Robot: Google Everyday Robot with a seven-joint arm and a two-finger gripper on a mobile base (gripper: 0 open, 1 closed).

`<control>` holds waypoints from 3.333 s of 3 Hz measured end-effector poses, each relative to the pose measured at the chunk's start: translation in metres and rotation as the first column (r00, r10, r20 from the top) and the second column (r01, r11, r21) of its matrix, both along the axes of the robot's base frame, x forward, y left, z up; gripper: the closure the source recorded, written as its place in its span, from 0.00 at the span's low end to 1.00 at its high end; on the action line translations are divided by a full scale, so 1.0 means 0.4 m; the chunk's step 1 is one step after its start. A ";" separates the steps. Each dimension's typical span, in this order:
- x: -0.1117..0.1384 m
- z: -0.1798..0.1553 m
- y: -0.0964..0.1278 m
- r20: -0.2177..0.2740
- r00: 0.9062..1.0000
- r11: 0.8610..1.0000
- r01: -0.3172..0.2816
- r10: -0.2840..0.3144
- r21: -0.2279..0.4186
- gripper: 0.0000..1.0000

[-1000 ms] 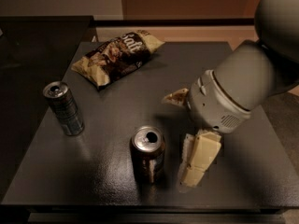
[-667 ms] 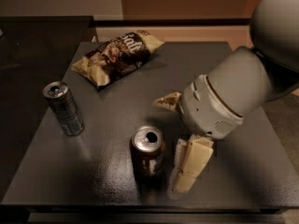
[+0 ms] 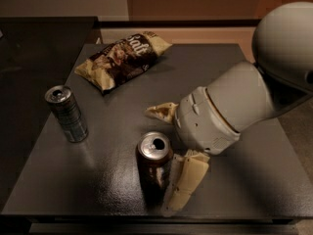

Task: Move orange can near redbull can

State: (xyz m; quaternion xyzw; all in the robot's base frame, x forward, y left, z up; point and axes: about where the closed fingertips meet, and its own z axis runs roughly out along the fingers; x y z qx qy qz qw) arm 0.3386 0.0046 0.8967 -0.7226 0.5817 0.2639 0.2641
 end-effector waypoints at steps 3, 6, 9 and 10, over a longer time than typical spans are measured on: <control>0.025 0.056 0.028 0.072 0.997 0.999 -0.006 0.002 0.051 1.00; 0.078 0.163 0.230 0.078 0.997 0.999 0.014 -0.017 0.037 1.00; 0.167 0.116 0.277 0.055 0.994 0.995 0.087 -0.090 0.054 1.00; 0.188 0.093 0.278 0.063 0.993 0.994 0.093 -0.097 0.065 1.00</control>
Offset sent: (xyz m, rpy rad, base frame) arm 0.0093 -0.0128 0.0018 0.0647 -0.0590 0.0047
